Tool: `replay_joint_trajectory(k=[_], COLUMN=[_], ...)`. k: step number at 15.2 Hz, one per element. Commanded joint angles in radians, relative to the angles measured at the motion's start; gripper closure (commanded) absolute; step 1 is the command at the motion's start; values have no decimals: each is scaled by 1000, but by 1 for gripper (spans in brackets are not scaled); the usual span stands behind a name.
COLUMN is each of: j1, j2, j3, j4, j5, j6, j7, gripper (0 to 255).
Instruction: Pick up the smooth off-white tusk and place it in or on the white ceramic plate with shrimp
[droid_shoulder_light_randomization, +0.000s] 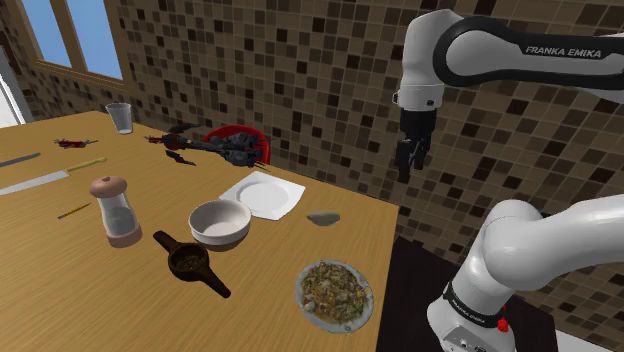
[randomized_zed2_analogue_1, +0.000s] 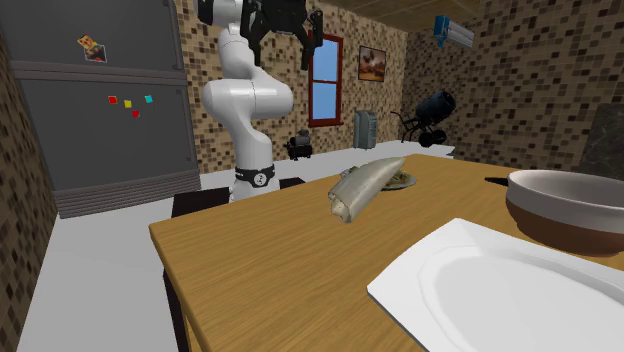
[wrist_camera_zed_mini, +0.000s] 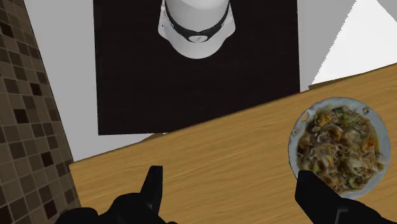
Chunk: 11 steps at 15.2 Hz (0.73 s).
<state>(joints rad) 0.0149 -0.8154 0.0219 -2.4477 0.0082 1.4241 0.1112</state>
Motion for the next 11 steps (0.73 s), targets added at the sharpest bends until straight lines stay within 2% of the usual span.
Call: replay_joint_trajectory(k=[1, 6, 11], j1=[0, -72, -141], j2=[0, 114, 258], j3=[0, 96, 176], j4=[0, -29, -32], j5=[0, 137, 244], j6=[0, 142, 309], j7=[0, 323, 622], gripper=[0, 0, 0])
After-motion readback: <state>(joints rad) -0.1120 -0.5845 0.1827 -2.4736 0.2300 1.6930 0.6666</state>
